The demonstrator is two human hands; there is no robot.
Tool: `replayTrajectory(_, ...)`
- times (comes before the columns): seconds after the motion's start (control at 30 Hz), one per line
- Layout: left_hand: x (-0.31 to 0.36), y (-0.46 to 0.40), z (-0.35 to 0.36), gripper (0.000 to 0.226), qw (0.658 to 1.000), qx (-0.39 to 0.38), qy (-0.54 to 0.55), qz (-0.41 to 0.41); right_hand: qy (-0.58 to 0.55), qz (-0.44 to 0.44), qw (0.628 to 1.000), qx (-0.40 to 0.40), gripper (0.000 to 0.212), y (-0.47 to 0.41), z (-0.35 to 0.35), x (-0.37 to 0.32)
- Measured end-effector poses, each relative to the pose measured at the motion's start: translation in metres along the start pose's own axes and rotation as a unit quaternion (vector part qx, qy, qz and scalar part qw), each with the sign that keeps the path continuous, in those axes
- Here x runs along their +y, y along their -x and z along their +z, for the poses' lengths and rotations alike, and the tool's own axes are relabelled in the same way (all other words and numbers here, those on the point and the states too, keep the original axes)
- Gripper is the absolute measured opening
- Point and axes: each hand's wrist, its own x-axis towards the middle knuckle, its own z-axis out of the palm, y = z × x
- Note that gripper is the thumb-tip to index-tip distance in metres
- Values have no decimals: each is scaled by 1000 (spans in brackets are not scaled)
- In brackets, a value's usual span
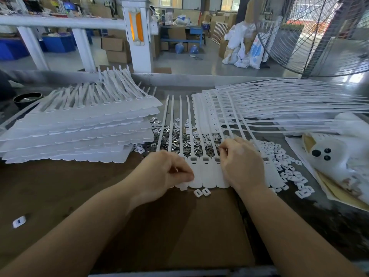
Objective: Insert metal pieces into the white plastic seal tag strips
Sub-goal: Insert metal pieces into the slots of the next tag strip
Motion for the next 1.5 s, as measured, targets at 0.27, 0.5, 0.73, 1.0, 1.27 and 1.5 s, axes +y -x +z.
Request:
replayTrajectory(0.27, -5, -17, -9, 13, 983, 118, 125, -65, 0, -6, 1000, 1, 16, 0, 0, 0)
replayTrajectory(0.5, -12, -25, -10, 14, 975, 144, 131, -104, -3, -4, 1000, -5, 19, -1, 0, 1)
replayTrajectory(0.73, -9, -33, -9, 21, 972, 139, 158, -103, -3, -6, 1000, -3, 18, -1, 1, 2)
replayTrajectory(1.0, -9, -39, -8, 16, 985, 119, 81, -100, -6, -10, 1000, 1, 17, -1, 1, 2)
replayTrajectory(1.27, -8, -43, -15, 12, 982, 81, 99, -136, -6, -12, 1000, 5, 16, -1, 1, 2)
replayTrajectory(1.5, -9, -44, -15, 12, 978, 83, 118, -151, -9, -9, 1000, 2, 16, -1, 2, 2)
